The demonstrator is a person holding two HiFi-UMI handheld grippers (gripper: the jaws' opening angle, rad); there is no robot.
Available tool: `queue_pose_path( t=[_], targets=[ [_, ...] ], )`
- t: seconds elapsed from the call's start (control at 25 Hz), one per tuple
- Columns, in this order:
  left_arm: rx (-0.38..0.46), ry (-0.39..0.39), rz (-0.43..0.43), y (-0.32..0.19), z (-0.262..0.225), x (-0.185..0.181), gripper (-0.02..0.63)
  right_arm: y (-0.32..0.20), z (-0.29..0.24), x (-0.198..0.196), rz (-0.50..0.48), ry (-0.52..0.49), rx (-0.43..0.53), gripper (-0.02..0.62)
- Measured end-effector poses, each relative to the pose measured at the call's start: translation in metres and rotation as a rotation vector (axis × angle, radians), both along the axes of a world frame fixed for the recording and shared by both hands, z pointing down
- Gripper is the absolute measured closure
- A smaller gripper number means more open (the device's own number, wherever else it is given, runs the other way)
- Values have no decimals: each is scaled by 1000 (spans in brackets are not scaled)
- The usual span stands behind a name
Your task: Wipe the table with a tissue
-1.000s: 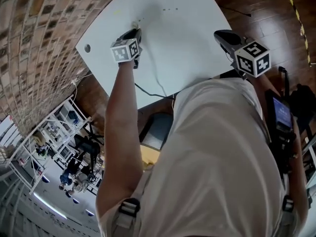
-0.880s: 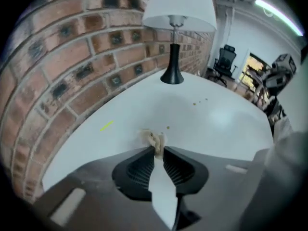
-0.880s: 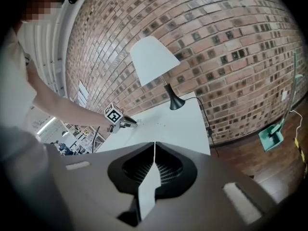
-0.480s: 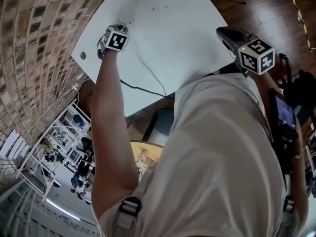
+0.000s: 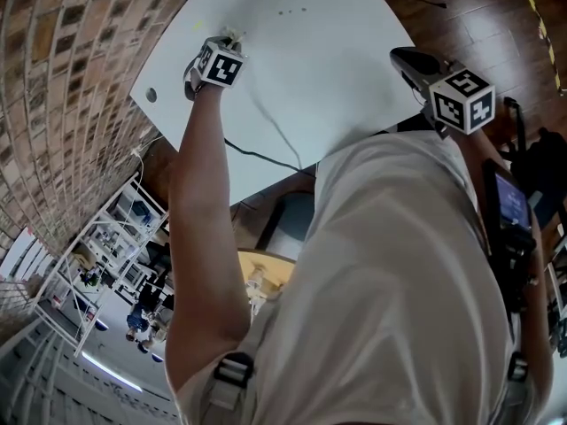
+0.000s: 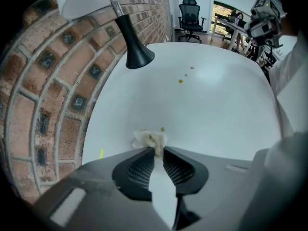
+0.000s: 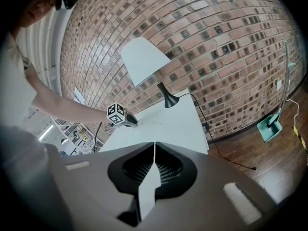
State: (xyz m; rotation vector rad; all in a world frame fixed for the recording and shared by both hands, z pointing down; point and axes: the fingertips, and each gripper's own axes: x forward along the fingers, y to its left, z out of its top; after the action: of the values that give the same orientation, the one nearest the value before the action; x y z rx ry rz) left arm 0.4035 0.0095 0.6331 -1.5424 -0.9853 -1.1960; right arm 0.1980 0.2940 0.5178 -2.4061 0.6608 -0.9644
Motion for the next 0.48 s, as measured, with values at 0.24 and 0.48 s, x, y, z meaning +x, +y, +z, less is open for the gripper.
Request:
queue_pose_path(
  t=[0.24, 0.48],
  targets=[
    [-11, -23, 77, 28, -1, -7, 540, 6, 0, 0, 15, -3, 8, 581],
    [-58, -59, 112, 46, -3, -17, 541, 7, 3, -3, 22, -16, 21, 581]
  ],
)
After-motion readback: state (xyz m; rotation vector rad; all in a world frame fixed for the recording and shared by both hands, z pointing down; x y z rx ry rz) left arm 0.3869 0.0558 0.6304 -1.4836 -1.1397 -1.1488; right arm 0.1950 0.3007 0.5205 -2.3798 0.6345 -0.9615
